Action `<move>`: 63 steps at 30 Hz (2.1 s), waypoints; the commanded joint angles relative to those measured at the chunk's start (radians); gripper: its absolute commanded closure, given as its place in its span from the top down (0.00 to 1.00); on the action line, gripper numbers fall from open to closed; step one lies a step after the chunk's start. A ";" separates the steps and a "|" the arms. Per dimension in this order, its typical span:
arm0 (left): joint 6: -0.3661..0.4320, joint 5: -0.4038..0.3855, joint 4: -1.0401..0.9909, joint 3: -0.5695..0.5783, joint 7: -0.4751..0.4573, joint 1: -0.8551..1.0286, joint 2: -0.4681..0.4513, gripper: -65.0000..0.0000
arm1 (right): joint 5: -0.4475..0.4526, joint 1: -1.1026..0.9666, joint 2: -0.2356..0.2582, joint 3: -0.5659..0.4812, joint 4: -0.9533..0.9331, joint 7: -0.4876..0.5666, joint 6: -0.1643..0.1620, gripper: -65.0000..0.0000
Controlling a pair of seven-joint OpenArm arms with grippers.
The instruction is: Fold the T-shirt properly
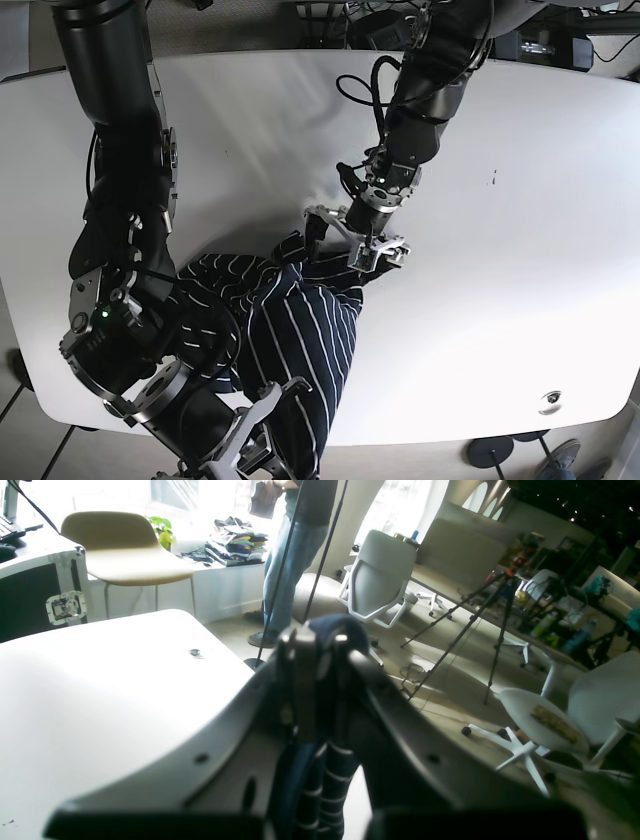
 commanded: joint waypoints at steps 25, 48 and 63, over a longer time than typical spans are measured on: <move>-0.241 -0.033 0.829 -0.414 0.702 -0.201 -0.249 0.00 | 0.001 0.342 0.063 0.102 -0.706 0.320 -0.018 0.03; -0.511 -0.036 1.243 -0.778 1.007 0.203 -0.205 0.00 | 0.015 -0.389 0.089 0.246 -0.392 0.274 -0.040 0.03; -0.541 -0.036 1.254 -0.910 0.802 0.796 -0.045 0.00 | 0.015 -1.013 0.042 0.418 -0.122 0.267 -0.043 0.03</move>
